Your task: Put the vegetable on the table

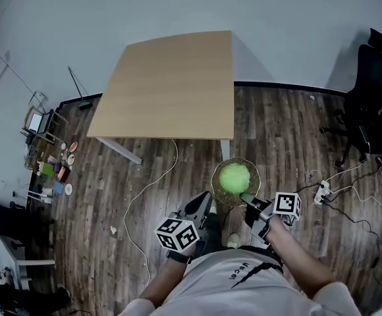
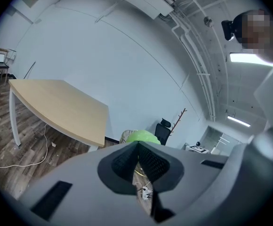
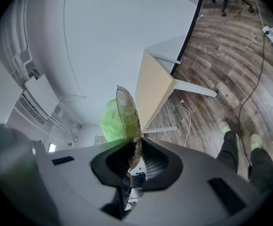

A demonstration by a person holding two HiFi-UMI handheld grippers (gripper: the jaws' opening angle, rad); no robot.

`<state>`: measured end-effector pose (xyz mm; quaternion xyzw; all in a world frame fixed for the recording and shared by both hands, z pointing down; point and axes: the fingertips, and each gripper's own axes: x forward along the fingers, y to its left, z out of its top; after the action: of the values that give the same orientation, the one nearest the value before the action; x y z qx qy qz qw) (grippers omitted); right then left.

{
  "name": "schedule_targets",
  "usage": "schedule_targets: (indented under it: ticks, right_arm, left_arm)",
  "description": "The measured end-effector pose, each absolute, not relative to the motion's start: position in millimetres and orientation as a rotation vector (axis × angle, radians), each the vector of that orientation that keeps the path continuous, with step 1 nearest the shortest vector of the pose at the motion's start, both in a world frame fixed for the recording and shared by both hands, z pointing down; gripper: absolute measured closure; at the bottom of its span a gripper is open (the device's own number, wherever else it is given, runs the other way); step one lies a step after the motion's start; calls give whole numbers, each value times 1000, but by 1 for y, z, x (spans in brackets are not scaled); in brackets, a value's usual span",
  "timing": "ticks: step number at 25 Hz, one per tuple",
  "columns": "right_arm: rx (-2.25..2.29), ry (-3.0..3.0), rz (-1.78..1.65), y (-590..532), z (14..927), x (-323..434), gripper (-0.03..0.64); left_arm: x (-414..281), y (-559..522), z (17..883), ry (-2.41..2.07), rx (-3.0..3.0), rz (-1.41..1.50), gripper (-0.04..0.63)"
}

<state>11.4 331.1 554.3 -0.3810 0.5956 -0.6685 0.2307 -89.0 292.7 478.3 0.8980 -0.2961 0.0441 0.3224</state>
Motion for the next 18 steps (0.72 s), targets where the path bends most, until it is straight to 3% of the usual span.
schedule_targets:
  ticks: [18]
  right_arm:
    - [-1209, 1534, -1741, 132, 565, 59, 569]
  left_arm:
    - [-43, 67, 491, -593, 2426, 187, 583]
